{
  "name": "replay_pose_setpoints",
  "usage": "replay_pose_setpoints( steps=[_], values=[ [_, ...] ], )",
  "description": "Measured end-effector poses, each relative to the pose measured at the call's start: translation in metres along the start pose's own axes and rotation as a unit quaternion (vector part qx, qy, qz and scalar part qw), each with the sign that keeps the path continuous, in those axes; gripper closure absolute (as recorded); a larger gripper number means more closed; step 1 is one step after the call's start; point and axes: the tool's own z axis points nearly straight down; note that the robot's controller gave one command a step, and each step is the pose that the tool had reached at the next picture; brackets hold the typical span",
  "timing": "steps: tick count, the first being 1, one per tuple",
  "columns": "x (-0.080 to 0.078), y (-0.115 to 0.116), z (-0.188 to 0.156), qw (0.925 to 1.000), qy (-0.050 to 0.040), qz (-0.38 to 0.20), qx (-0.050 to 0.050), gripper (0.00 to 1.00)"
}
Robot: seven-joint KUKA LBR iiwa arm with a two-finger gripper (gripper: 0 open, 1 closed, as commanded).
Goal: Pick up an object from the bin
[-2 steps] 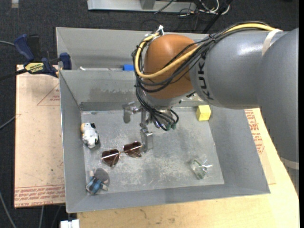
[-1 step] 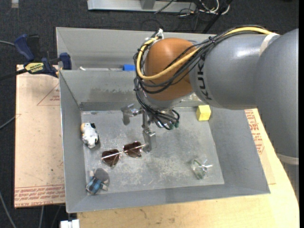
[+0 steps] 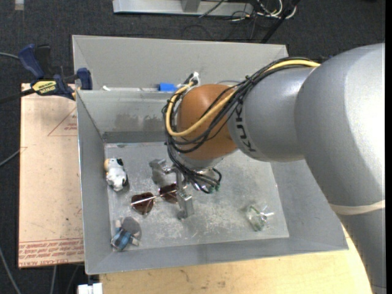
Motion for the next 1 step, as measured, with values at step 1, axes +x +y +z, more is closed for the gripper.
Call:
replay_pose_setpoints(
  steps=[1],
  values=[
    [-0.0121, -0.0098, -0.0047, 0.9976, -0.0041, -0.069, 0.001, 1.00]
  ],
)
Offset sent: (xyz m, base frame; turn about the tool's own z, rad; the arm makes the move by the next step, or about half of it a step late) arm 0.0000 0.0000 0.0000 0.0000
